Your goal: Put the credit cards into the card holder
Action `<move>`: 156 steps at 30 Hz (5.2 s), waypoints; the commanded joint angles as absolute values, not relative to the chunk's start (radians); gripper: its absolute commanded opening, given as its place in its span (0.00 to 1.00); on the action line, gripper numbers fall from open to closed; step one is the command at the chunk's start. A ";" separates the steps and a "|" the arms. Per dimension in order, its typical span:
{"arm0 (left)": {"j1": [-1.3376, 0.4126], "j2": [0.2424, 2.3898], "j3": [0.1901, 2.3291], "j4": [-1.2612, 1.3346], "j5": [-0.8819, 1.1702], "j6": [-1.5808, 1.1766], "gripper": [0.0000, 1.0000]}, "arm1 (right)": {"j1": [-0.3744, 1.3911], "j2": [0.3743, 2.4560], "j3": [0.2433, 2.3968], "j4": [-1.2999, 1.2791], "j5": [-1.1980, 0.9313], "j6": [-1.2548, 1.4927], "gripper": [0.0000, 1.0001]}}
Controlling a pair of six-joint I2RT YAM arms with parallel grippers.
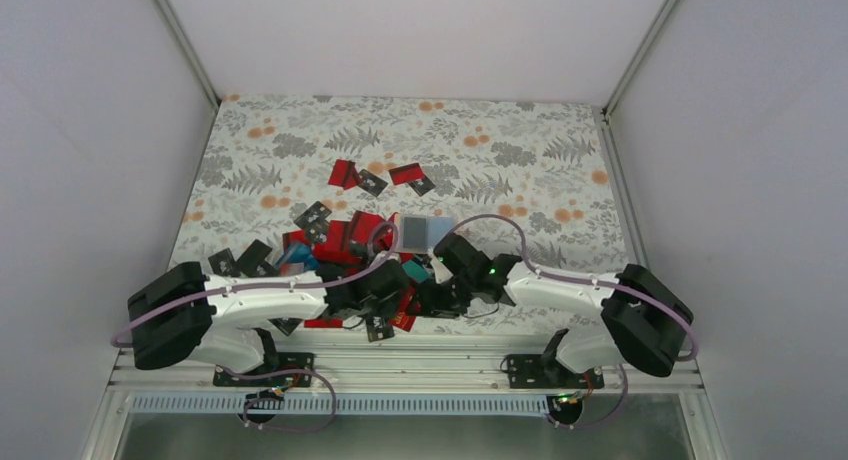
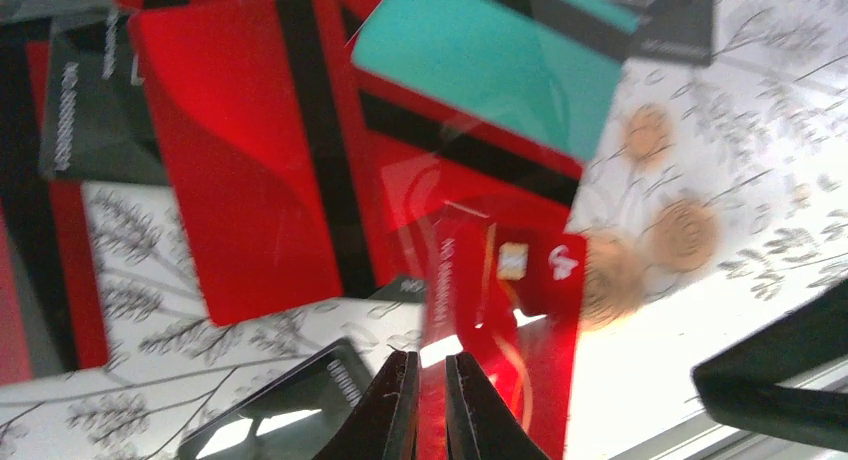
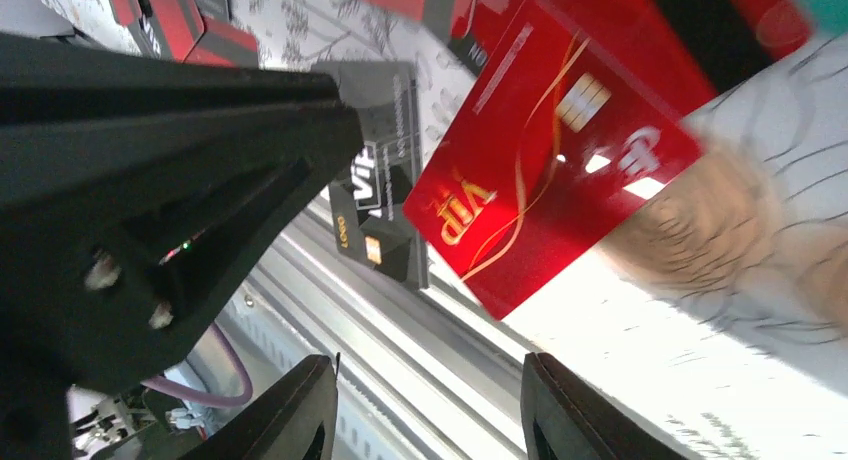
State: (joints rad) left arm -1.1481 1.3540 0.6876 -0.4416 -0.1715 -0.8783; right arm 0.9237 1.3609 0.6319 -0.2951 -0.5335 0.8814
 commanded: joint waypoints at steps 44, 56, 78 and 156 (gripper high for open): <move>-1.031 1.255 0.472 -0.360 -0.086 -0.782 0.13 | 1.246 1.600 0.536 0.218 -0.251 1.676 0.41; -1.030 1.264 0.443 -0.329 -0.066 -0.791 0.13 | 1.237 1.650 0.539 0.301 -0.252 1.677 0.33; -1.029 1.243 0.429 -0.336 -0.047 -0.829 0.13 | 1.212 1.620 0.599 0.308 -0.278 1.563 0.17; -0.532 1.285 0.889 0.334 0.850 -0.565 0.21 | 0.357 1.087 0.709 0.318 -1.101 0.770 0.04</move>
